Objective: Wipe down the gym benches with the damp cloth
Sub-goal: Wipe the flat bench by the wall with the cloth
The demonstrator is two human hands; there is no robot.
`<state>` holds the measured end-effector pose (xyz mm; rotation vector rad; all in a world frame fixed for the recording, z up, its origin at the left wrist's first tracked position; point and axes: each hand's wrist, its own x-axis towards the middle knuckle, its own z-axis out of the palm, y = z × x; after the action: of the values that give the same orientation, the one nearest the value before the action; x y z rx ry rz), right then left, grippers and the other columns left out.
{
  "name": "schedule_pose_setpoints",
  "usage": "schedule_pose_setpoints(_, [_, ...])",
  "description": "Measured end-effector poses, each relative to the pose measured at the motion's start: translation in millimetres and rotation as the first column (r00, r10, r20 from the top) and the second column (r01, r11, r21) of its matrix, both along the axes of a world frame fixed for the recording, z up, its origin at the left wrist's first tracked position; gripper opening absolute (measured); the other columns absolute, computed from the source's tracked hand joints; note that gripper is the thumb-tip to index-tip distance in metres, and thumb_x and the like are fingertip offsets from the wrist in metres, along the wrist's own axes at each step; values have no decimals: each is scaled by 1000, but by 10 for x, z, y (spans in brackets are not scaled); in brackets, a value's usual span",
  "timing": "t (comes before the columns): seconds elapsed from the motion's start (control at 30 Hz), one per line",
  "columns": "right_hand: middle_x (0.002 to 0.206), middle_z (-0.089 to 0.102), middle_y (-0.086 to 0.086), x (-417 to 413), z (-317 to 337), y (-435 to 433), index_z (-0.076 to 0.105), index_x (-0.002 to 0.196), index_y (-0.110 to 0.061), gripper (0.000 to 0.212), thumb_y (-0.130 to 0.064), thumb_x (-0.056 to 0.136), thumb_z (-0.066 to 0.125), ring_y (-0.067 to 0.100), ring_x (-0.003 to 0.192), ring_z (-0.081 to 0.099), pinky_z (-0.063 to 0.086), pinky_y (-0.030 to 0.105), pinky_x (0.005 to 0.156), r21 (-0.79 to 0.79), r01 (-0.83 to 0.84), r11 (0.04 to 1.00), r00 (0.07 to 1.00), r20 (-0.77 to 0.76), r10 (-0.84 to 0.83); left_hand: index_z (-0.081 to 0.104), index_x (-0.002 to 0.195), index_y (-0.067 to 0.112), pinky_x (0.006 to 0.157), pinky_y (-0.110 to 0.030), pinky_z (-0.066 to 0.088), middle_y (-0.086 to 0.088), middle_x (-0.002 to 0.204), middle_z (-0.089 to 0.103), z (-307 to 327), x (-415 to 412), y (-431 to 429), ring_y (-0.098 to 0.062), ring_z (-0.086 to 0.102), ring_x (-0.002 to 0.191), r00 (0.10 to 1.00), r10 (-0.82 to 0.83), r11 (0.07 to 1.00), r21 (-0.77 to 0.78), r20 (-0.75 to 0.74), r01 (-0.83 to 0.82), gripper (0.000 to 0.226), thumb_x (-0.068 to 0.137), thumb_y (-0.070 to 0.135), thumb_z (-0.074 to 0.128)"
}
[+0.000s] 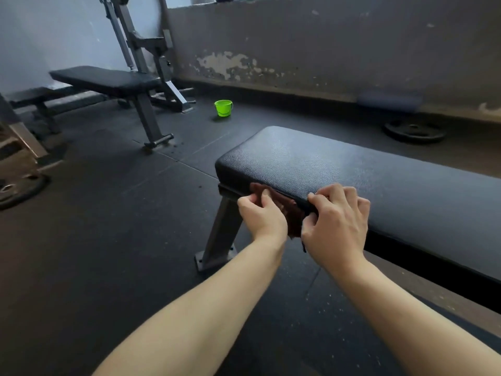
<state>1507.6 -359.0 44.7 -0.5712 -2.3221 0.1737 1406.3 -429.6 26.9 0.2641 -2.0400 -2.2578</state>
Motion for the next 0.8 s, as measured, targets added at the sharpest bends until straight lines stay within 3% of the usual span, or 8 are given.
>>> schedule_pose_setpoints(0.07, [106,64,1,9,-1,2,78,106,-12,35,-14,73,69,28,106,49,32,43,95,12,-6,1000,1000,-2,6,52,103,11,79,-16,41,-10,110,61,5,-76,-83,-21,61,98,999,-33,999,-20,-18,33,13,100,20,61])
schedule_pose_setpoints(0.17, [106,63,1,26,7,6,78,107,-12,35,-15,74,67,28,106,49,32,44,96,-4,-23,1000,1000,1,23,53,104,10,93,-31,47,-14,113,65,64,-414,-176,-28,63,105,998,48,999,1,30,-48,13,101,21,60])
schedule_pose_setpoints(0.3, [106,63,0,37,3,13,78,108,-13,35,-13,74,71,27,106,49,31,42,96,-1,-21,1000,1000,14,21,52,117,1,79,-25,40,-11,110,60,237,-780,-231,-22,57,92,974,198,977,55,109,-205,22,103,18,55])
schedule_pose_setpoints(0.47, [105,63,1,32,4,25,77,108,-13,36,-15,73,69,28,106,50,30,40,96,-1,-31,1000,999,18,31,58,110,6,86,-34,44,-13,115,63,359,-1083,-324,-28,62,103,931,281,939,132,232,-317,14,102,18,57])
schedule_pose_setpoints(0.57, [104,62,0,28,3,6,77,104,-13,33,-15,72,70,27,105,50,29,40,95,-3,-25,1000,1000,19,25,56,115,4,85,-30,42,-14,121,63,296,-881,-279,-29,63,106,951,270,962,-11,149,-271,21,103,20,56])
schedule_pose_setpoints(0.7, [103,62,1,27,19,5,77,104,-12,36,-16,70,66,28,104,50,30,41,95,-8,-30,1000,1000,4,30,54,112,3,91,-35,45,-18,118,64,143,-414,-125,-32,63,106,989,126,989,-89,74,-120,20,102,21,56])
schedule_pose_setpoints(0.8, [104,62,1,47,26,8,77,106,-12,39,-15,69,64,28,105,51,31,41,95,-16,-29,999,1000,1,29,53,107,9,79,-24,41,-8,107,63,146,-205,-208,-23,60,96,998,-25,988,-148,59,33,17,101,24,59])
